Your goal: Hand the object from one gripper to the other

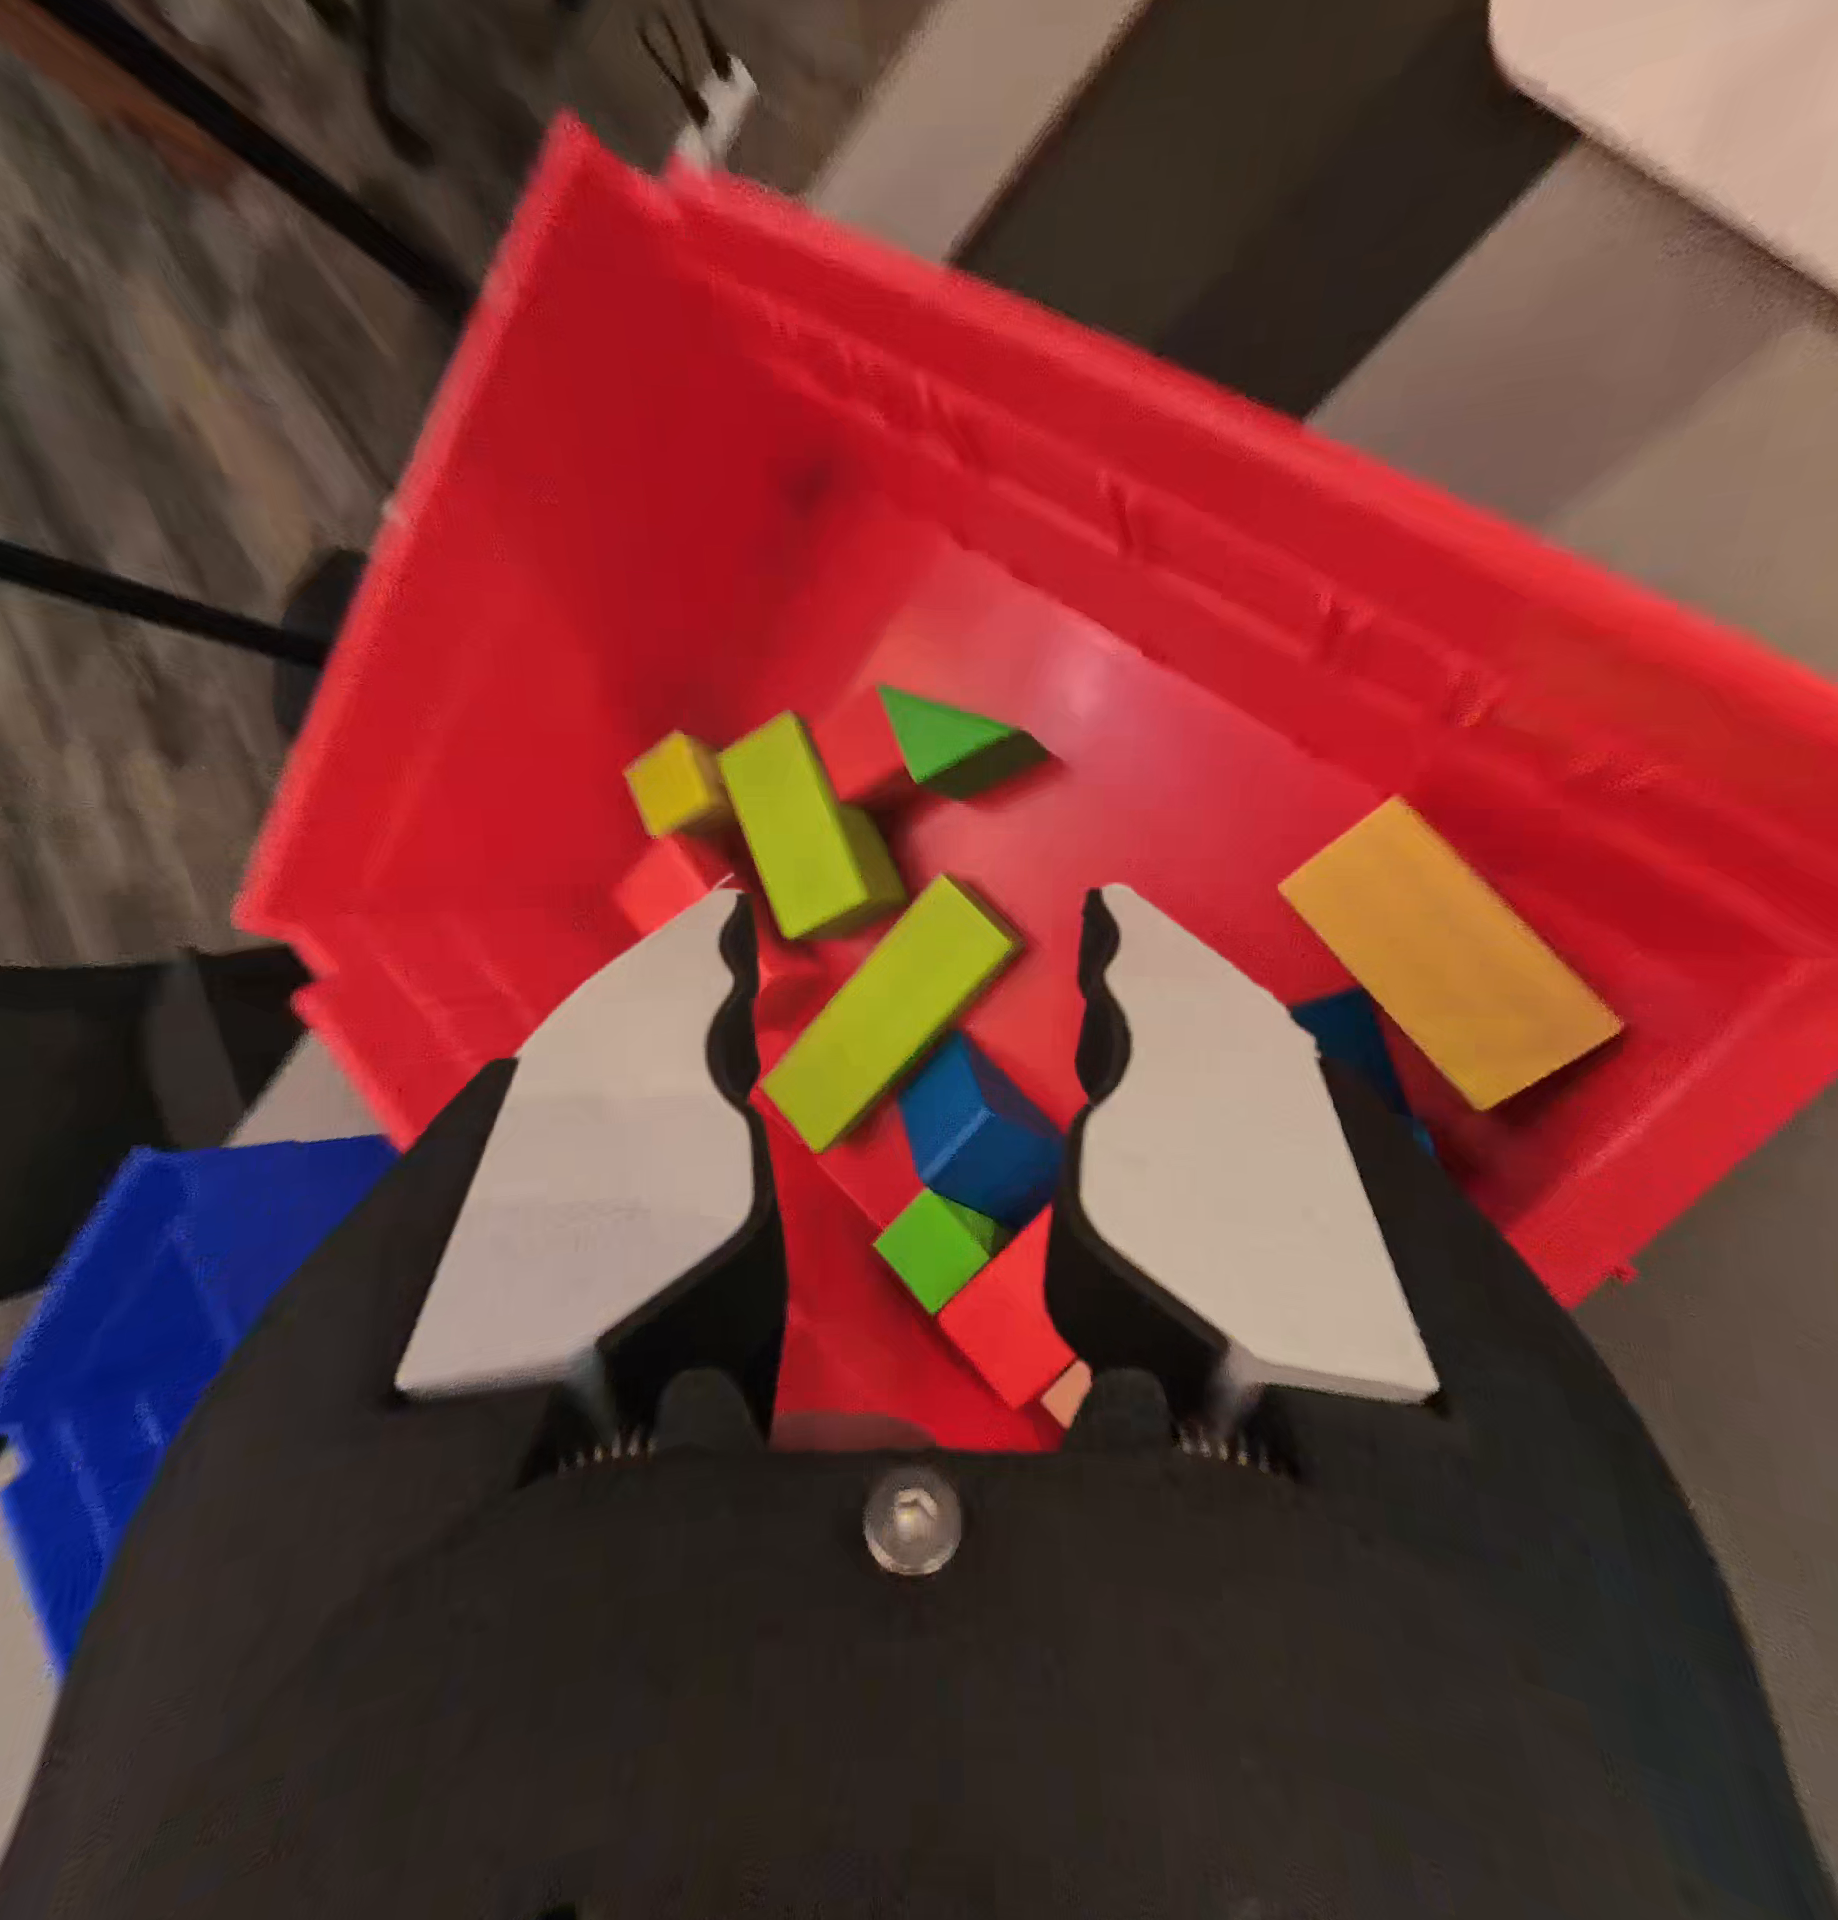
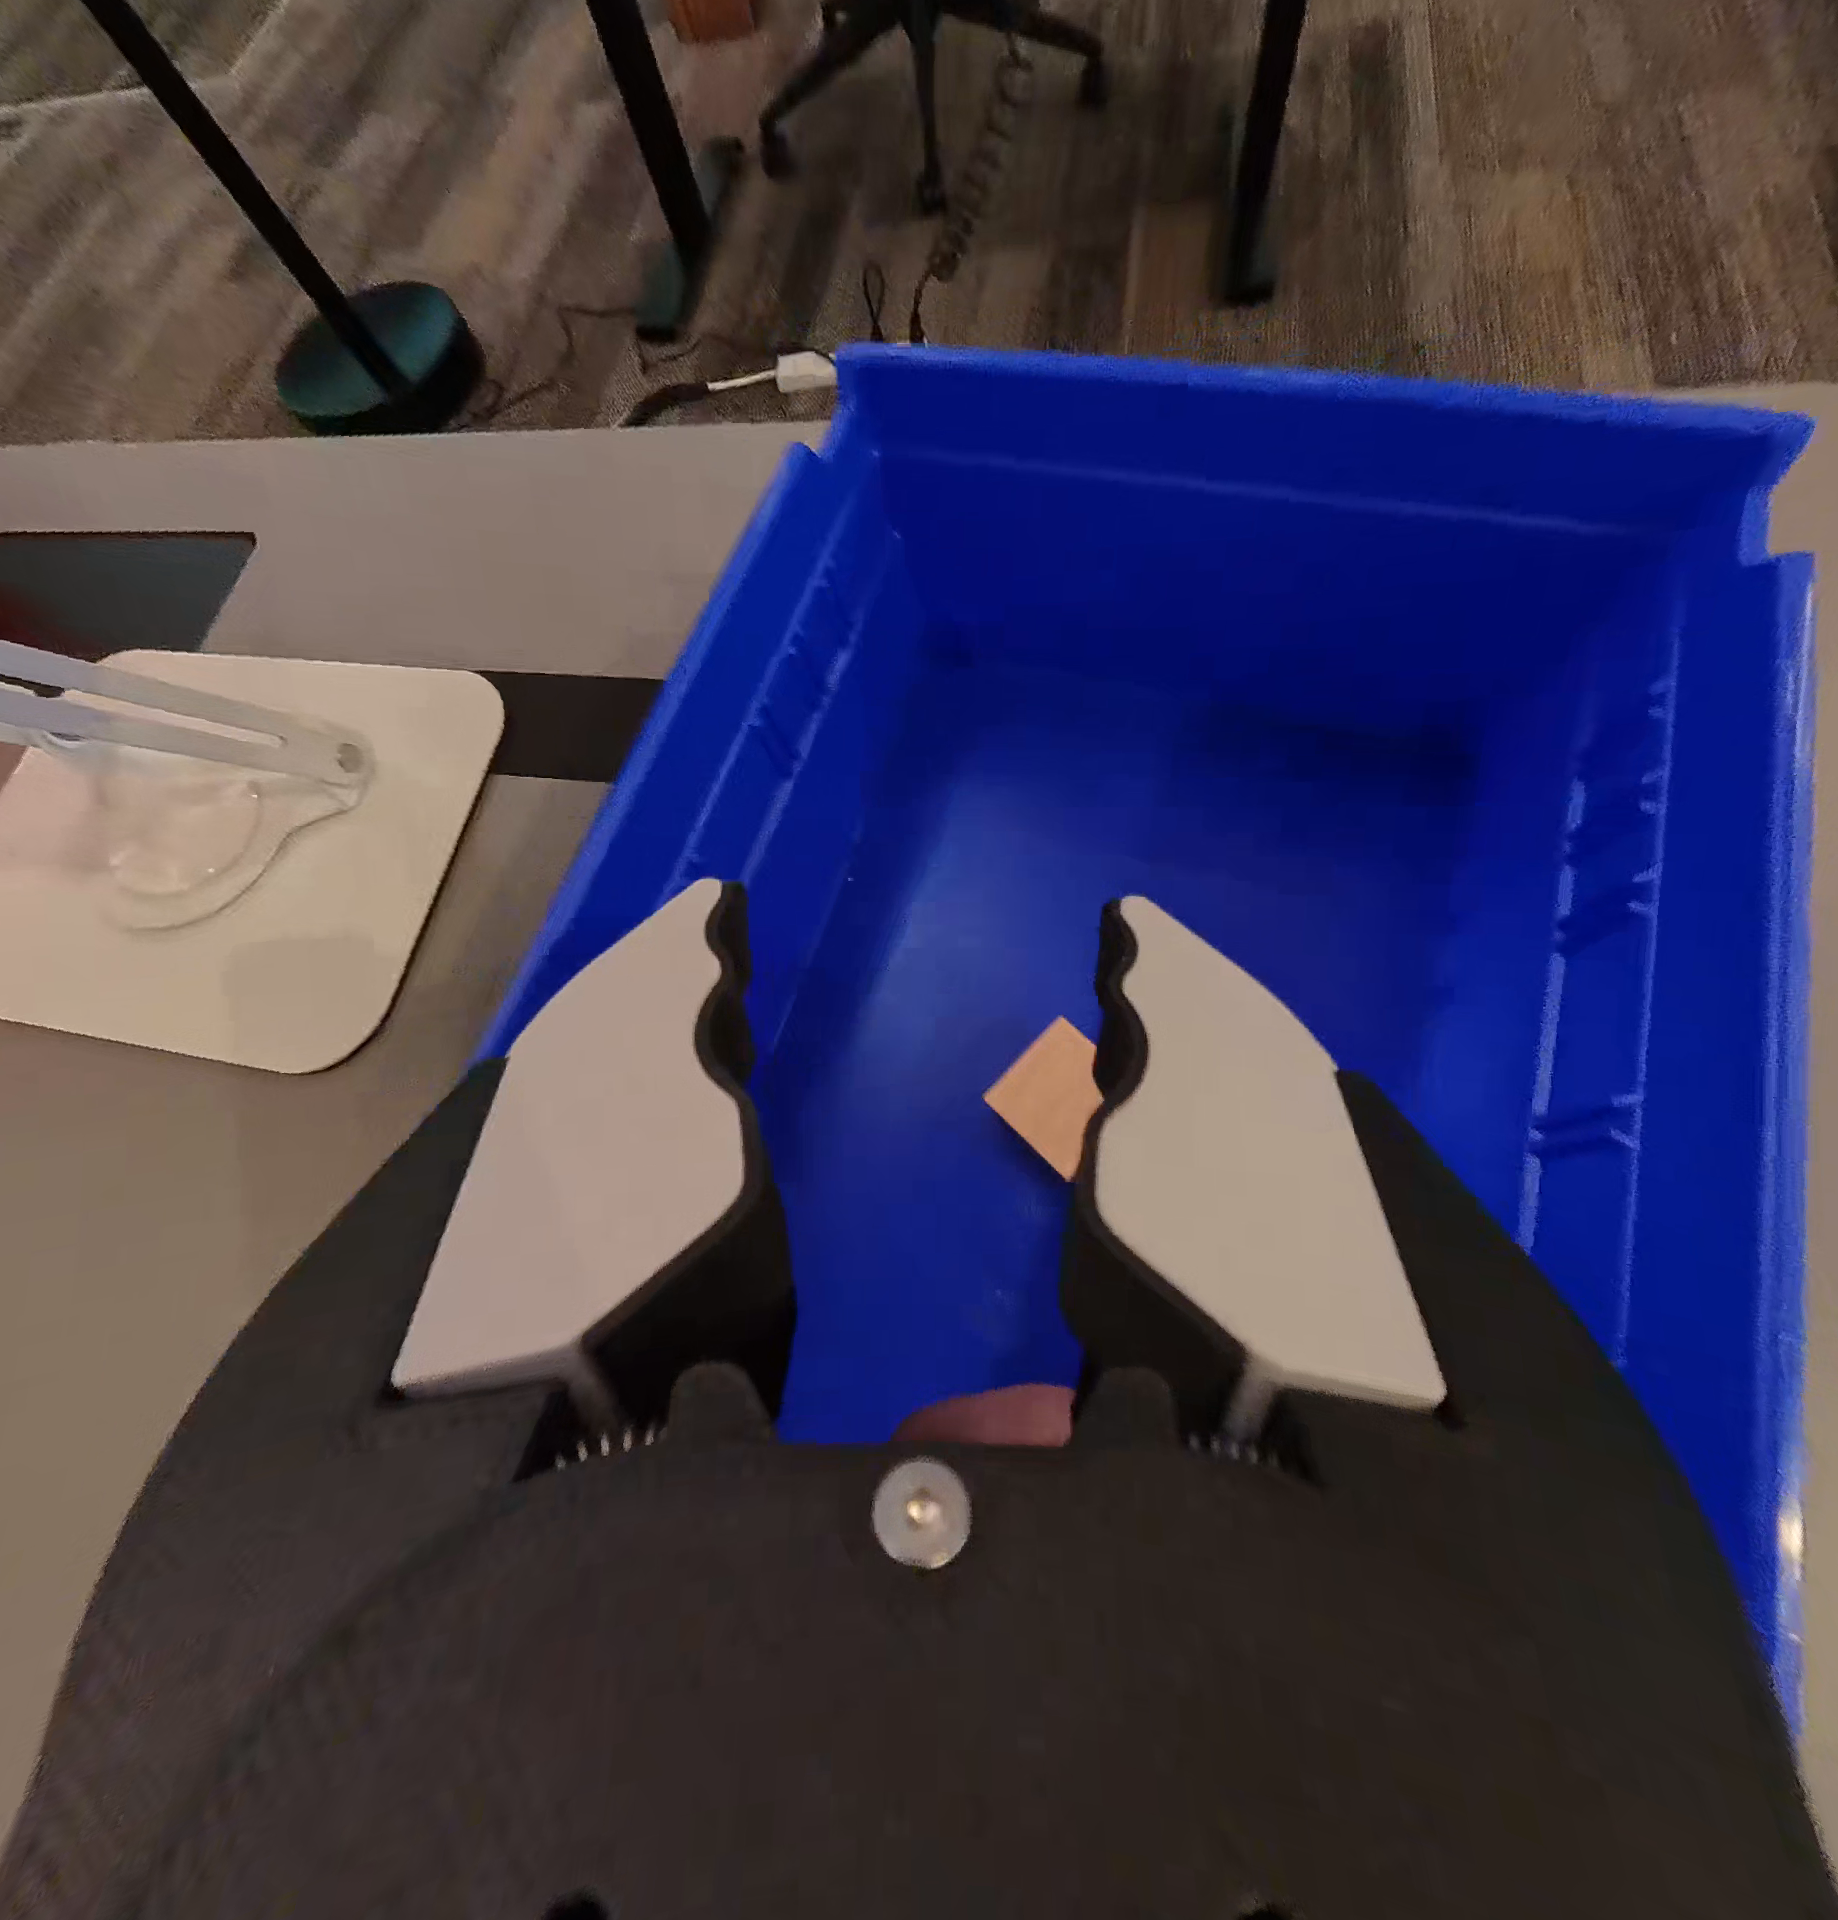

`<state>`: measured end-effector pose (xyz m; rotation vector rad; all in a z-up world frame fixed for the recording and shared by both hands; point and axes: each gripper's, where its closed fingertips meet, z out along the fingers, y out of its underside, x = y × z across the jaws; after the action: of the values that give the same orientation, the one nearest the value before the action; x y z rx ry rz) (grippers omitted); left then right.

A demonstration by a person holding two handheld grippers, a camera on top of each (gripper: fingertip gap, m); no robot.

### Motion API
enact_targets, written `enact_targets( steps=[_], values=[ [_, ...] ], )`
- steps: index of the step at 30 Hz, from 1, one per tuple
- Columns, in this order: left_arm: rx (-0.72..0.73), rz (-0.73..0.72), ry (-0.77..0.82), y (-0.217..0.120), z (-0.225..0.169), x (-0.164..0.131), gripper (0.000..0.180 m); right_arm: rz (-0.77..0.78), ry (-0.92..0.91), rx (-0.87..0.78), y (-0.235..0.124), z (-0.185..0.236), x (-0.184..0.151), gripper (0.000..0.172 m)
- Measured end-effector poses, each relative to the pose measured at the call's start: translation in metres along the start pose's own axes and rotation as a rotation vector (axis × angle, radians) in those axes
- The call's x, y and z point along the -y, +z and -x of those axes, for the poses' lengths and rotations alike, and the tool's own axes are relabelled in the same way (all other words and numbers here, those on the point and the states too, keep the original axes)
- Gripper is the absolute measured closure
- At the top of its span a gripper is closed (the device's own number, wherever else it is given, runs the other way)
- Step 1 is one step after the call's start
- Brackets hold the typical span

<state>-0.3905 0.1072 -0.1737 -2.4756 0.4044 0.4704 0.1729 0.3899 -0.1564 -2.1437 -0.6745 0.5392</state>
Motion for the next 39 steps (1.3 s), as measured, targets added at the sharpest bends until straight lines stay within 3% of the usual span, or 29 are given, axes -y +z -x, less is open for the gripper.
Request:
enact_targets(
  steps=[9, 15, 20, 24, 27, 30, 33, 37, 39],
  values=[
    [-0.067, 0.304, 0.099, 0.069, -0.008, -0.056, 0.132, -0.061, -0.037, 0.076, -0.005, 0.026, 0.017, 0.111],
    [-0.134, 0.290, 0.024, 0.078, -0.004, -0.052, 0.140, -0.089, -0.045, 0.119, -0.007, 0.037, 0.023, 0.113],
    [-0.139, 0.299, 0.062, 0.077, -0.005, -0.051, 0.142, -0.083, -0.068, 0.134, -0.004, 0.046, 0.024, 0.113],
    [-0.224, 0.245, 0.073, 0.070, -0.023, -0.039, 0.142, -0.087, -0.077, 0.144, -0.006, 0.050, 0.026, 0.114],
    [-0.251, 0.109, 0.033, 0.057, -0.023, -0.012, 0.180, -0.101, -0.082, 0.153, -0.009, 0.053, 0.029, 0.115],
    [-0.287, 0.105, 0.068, 0.053, -0.030, -0.020, 0.180, -0.118, -0.095, 0.184, -0.013, 0.062, 0.034, 0.113],
    [-0.165, 0.189, 0.092, 0.057, -0.014, -0.025, 0.147, -0.121, -0.109, 0.188, -0.015, 0.067, 0.036, 0.114],
    [-0.181, 0.270, 0.153, 0.073, -0.020, -0.038, 0.144, -0.127, -0.110, 0.196, -0.016, 0.071, 0.038, 0.114],
    [-0.173, 0.203, 0.209, 0.081, -0.022, -0.030, 0.140, -0.131, -0.109, 0.201, -0.016, 0.071, 0.039, 0.115]
  ],
)
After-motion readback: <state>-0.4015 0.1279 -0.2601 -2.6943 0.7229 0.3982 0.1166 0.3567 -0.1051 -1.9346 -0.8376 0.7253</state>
